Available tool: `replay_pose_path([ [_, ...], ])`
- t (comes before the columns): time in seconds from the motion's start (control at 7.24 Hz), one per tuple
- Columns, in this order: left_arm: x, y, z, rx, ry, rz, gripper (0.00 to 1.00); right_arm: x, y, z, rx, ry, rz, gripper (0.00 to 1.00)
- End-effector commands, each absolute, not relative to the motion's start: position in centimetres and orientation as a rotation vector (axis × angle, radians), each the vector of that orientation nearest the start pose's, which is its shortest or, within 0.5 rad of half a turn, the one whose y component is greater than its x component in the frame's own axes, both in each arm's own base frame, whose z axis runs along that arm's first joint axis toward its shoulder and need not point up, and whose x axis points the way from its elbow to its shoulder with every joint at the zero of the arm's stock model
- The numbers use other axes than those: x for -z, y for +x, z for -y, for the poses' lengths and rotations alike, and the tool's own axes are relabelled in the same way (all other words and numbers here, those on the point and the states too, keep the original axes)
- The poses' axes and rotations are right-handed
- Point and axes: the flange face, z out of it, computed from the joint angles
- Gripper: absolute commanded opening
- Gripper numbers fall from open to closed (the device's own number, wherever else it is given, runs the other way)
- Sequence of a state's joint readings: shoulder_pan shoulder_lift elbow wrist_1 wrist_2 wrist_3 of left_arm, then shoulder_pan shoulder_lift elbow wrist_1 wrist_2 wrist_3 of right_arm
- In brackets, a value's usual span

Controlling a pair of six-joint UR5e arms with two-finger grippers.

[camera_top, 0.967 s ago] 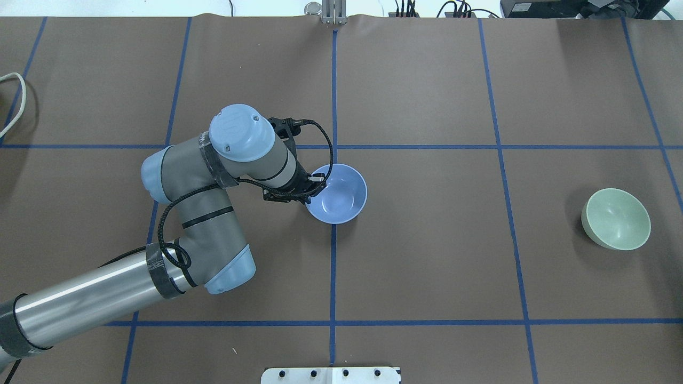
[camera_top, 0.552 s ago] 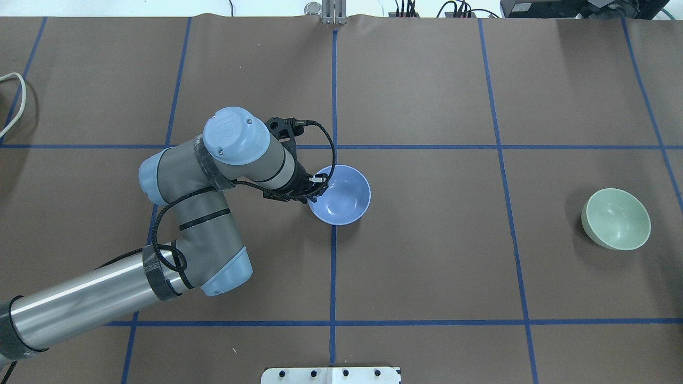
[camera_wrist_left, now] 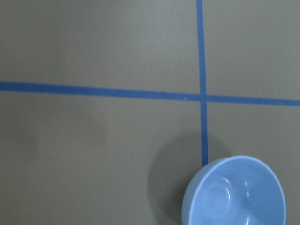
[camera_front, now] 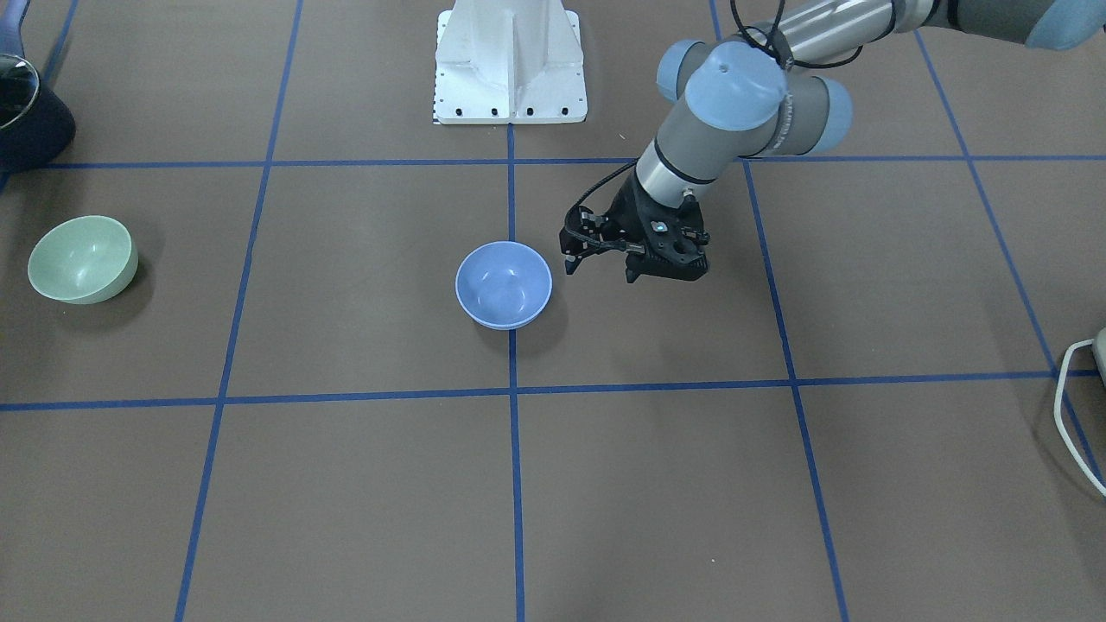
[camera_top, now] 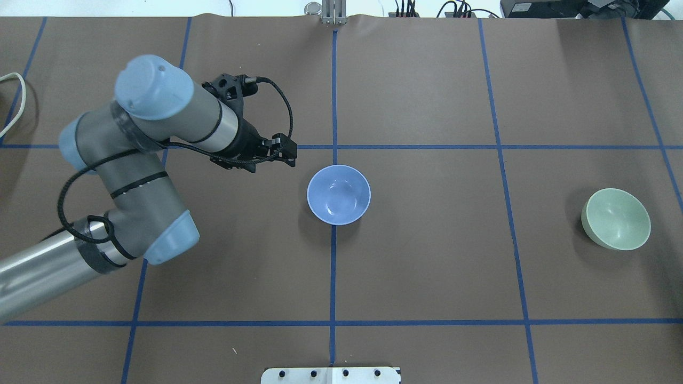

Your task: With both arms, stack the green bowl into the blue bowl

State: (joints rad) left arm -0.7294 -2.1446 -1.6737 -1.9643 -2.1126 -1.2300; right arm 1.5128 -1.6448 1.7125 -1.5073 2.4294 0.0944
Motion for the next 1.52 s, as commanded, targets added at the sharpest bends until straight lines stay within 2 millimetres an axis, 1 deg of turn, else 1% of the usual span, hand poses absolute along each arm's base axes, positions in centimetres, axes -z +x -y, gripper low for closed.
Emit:
replay_pose_path([
  [0.0,-25.9,34.6,55.1,-0.003,0.155,-1.14,0.94,-59.9,2.4,47.3,0.083,0.158,0.877,1.0],
  [0.14,-28.8,30.5,57.3,-0.031,0.192,-1.086,0.94,-58.9,0.8,47.8,0.143,0.21,0.874,1.0],
  [0.28,-30.7,28.2,58.4,-0.073,0.206,-1.023,0.96,-58.9,-1.8,48.2,0.208,0.22,0.868,1.0],
  [0.41,-33.0,25.9,59.0,-0.105,0.222,-0.98,0.97,-58.4,-2.4,48.1,0.214,0.221,0.876,1.0],
  [0.55,-36.4,23.5,59.0,-0.159,0.249,-0.939,0.97,-59.4,-2.5,47.4,0.21,0.196,0.89,1.0],
  [0.69,-38.6,20.6,59.4,-0.184,0.275,-0.907,0.97,-60.5,-2.6,45.9,0.226,0.192,0.906,0.99],
  [0.83,-40.0,19.3,59.5,-0.183,0.276,-0.894,0.97,-62.4,-3.3,43.1,0.268,0.215,0.913,0.99],
  [0.97,-40.6,19.2,59.5,-0.181,0.268,-0.89,0.97,-63.4,-4.5,40.8,0.319,0.238,0.928,0.99],
  [1.1,-41.6,19.2,59.4,-0.18,0.259,-0.888,0.97,-63.7,-6.0,40.4,0.354,0.224,0.935,0.97],
  [1.24,-42.4,19.1,59.1,-0.181,0.252,-0.883,0.97,-64.6,-7.4,40.2,0.381,0.197,0.932,0.8],
  [1.38,-42.5,19.1,59.2,-0.182,0.251,-0.883,0.97,-64.6,-8.0,40.2,0.396,0.194,0.93,0.76],
])
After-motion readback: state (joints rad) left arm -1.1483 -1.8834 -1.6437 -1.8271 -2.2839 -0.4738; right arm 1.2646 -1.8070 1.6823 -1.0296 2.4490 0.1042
